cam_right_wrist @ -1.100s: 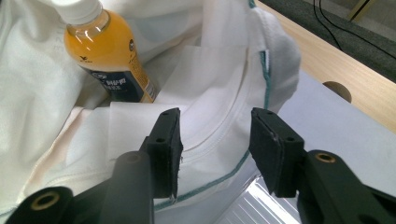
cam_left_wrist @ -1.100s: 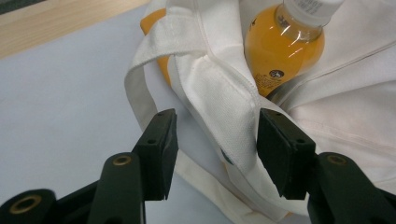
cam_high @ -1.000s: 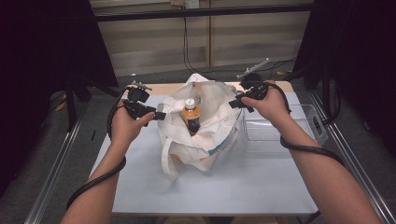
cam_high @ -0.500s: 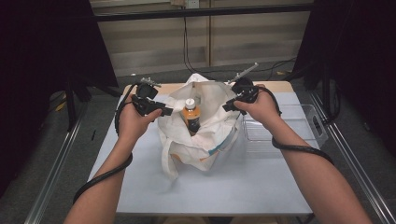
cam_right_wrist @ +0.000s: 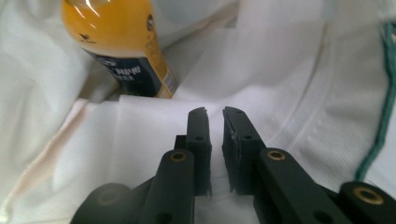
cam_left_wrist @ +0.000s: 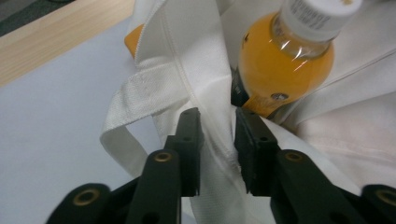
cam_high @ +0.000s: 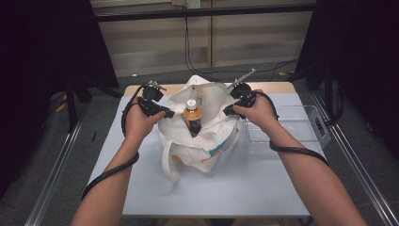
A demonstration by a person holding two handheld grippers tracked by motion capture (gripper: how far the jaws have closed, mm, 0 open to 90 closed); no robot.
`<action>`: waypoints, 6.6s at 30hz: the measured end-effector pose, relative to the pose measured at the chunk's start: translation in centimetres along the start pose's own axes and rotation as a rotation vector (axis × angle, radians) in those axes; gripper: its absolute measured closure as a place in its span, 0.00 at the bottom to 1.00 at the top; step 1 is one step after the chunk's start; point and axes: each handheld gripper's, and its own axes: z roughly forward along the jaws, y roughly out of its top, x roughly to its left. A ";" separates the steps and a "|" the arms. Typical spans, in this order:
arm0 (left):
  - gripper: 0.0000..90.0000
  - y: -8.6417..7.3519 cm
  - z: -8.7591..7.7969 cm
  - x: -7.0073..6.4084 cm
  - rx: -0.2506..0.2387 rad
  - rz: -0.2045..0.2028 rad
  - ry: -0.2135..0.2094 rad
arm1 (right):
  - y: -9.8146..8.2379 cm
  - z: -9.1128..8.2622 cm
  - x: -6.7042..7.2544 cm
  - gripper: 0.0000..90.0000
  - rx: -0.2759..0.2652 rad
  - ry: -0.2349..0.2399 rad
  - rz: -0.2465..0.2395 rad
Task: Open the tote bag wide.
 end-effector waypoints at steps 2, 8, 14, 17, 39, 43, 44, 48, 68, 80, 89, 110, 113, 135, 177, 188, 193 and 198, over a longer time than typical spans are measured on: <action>0.83 -0.2 0.0 0.2 0.006 -0.011 0.015 | -0.2 0.2 -0.2 0.93 0.000 -0.002 0.001; 0.85 -0.6 0.6 0.9 0.012 -0.035 0.028 | -0.8 0.5 -0.9 0.96 -0.004 -0.010 0.021; 0.86 -1.1 1.1 1.6 0.004 -0.061 0.033 | -1.3 0.7 -1.5 0.98 -0.011 -0.010 0.038; 0.86 -1.3 1.5 2.1 0.012 -0.061 0.026 | -1.5 0.9 -1.7 0.98 -0.010 -0.007 0.046; 0.86 -2.6 3.3 3.0 0.054 -0.078 0.017 | -2.6 1.8 -2.1 0.98 0.002 -0.009 0.065; 0.86 -2.9 3.6 2.9 0.041 -0.110 0.017 | -2.8 1.9 -2.1 0.99 0.009 -0.011 0.075; 0.86 -3.0 3.6 3.1 0.052 -0.095 0.011 | -2.8 1.9 -2.1 0.99 0.008 -0.010 0.076; 0.86 -3.1 3.9 2.9 0.044 -0.107 0.018 | -2.9 2.0 -2.2 0.98 0.002 -0.008 0.074; 0.85 -4.3 4.9 3.0 0.043 -0.136 0.007 | -3.4 2.2 -2.3 1.00 0.015 -0.004 0.082; 0.83 -4.1 4.2 3.1 0.024 -0.113 -0.016 | -3.4 2.4 -2.4 1.00 0.018 -0.009 0.087; 0.72 -3.5 2.8 3.0 -0.010 -0.101 -0.028 | -3.2 2.0 -2.0 0.97 -0.005 -0.013 0.068; 0.65 -0.7 0.6 1.5 -0.115 -0.059 -0.001 | -2.2 0.3 0.7 0.97 -0.060 0.041 0.050; 0.65 -0.5 0.7 1.6 -0.098 -0.046 -0.007 | -2.1 0.4 1.4 0.97 -0.058 0.047 0.027; 0.65 1.3 1.1 1.1 -0.111 -0.022 0.041 | -2.4 -1.4 3.6 0.96 -0.098 0.085 0.014; 0.67 3.1 1.9 1.3 -0.120 0.032 0.026 | -3.6 -0.6 3.6 0.96 -0.078 0.098 0.002; 0.50 3.7 2.7 0.5 -0.132 0.047 0.034 | -3.6 -0.5 3.5 0.95 -0.083 0.110 0.015; 0.46 3.4 3.3 0.6 -0.153 0.023 0.036 | -3.6 -0.5 3.4 0.95 -0.083 0.112 0.014; 0.45 3.3 3.5 0.7 -0.146 0.009 0.038 | -3.6 -0.5 3.4 0.95 -0.081 0.114 0.015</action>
